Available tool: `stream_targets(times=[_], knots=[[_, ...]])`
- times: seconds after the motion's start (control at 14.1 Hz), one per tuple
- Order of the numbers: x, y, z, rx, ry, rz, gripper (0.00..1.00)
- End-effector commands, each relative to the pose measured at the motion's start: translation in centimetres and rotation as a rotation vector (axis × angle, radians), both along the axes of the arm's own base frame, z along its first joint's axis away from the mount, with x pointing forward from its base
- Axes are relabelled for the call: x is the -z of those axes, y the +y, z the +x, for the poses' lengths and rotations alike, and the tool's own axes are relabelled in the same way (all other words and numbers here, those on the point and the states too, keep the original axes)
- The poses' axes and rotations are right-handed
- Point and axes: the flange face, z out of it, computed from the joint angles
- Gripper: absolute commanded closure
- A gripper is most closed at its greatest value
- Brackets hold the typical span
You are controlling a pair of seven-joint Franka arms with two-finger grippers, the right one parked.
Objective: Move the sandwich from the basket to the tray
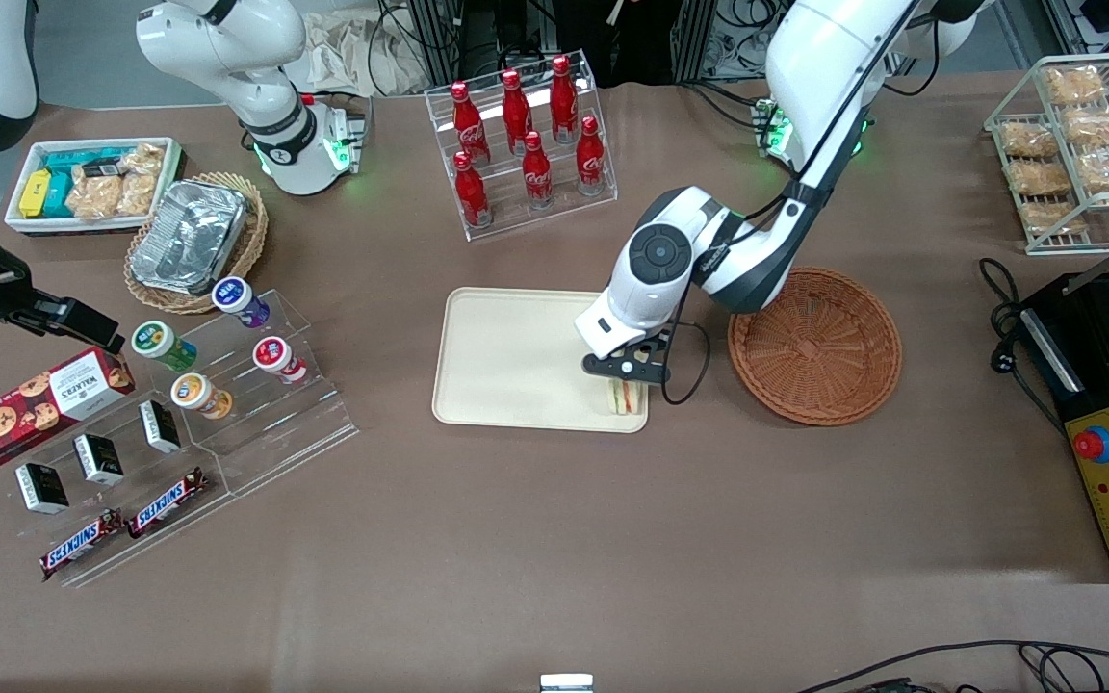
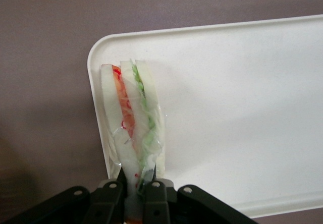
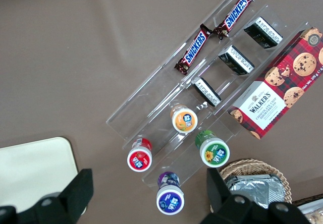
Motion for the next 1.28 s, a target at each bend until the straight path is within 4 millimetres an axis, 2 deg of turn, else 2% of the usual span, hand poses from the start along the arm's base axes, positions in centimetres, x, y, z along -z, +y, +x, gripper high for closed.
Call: stream_targets(times=[0.0,0.07,0.14,0.21,0.35,0.57,0.71,0.92,0.99,1.2], knots=[[0.4,-0.3,0.0,0.022,-0.017,0.002,0.93],[0.4,-0.5,-0.1,0.023,-0.019,0.0,0.81],[0.3,-0.5,-0.1,0.024,-0.02,-0.002,0.44],[0.1,-0.4,0.0,0.024,-0.026,-0.002,0.01],[-1.3,0.1,0.5,-0.009,-0.037,-0.004,0.01],[-5.7,2.5,1.6,-0.059,-0.025,0.037,0.01],[-10.0,5.7,2.9,-0.093,-0.029,0.063,0.01],[-15.8,12.5,5.0,-0.129,-0.071,0.118,0.01],[-17.3,14.7,5.4,-0.121,-0.085,0.152,0.01],[-20.3,19.5,6.5,-0.082,-0.181,0.304,0.01]])
